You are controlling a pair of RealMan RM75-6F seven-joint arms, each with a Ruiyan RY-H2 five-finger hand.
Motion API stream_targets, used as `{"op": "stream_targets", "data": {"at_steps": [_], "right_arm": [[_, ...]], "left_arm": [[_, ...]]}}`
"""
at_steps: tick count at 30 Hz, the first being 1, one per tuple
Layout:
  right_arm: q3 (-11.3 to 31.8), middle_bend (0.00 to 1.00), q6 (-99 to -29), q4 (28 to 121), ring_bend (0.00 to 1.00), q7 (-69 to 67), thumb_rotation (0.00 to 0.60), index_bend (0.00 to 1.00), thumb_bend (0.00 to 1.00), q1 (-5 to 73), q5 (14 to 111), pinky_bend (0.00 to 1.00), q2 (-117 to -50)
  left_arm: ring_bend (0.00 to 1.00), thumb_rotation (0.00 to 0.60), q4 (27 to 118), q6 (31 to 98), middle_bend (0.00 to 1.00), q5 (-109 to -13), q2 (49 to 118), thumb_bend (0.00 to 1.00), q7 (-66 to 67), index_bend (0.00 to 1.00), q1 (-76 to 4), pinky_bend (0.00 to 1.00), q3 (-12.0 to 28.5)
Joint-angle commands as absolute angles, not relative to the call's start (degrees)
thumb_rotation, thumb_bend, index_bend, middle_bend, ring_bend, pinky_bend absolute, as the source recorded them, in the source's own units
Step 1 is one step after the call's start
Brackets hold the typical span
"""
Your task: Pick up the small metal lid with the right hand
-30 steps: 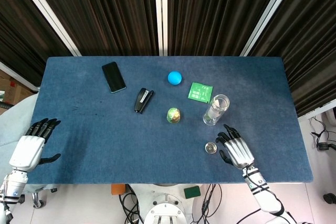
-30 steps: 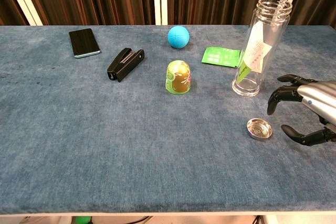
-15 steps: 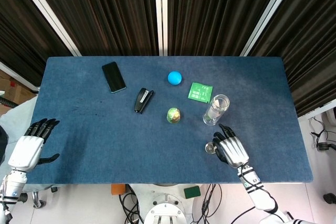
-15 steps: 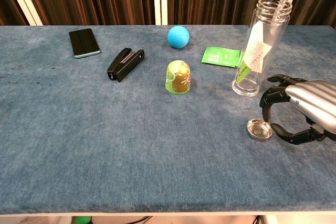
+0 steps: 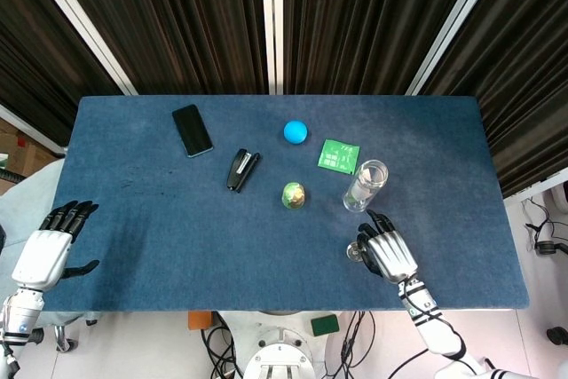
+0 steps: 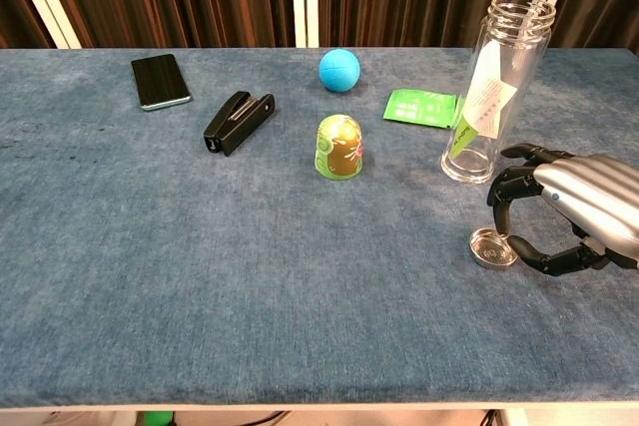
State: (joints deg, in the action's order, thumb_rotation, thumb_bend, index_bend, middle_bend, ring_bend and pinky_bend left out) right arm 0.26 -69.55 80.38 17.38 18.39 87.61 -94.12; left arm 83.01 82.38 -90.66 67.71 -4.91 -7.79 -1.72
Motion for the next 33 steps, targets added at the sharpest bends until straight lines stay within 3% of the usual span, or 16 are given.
{"op": "stream_targets", "data": {"at_steps": [1, 22, 33], "right_arm": [[0.22, 0.3, -69.46, 80.42, 0.06, 17.41, 0.6, 0.55, 0.44, 18.47, 87.56, 0.16, -94.2], [-0.25, 0.32, -71.18, 81.11, 0.06, 16.88, 0.6, 0.65, 0.47, 18.53, 88.8, 0.18, -93.97], [-0.8, 0.33, -80.48, 95.36, 0.06, 17.14, 0.6, 0.67, 0.47, 17.94, 99.11, 0.18, -84.7]], "left_arm": [[0.06, 0.6, 82.96, 82.4, 0.1, -90.66, 67.73, 0.0, -4.97, 0.11, -7.77, 0.14, -1.71], [0.06, 0.6, 82.87, 82.41, 0.1, -90.82, 67.49, 0.0, -5.55, 0.11, -7.76, 0.14, -1.73], [0.06, 0.6, 83.14, 82.37, 0.1, -90.91, 67.38, 0.0, -5.44, 0.11, -7.81, 0.14, -1.73]]}}
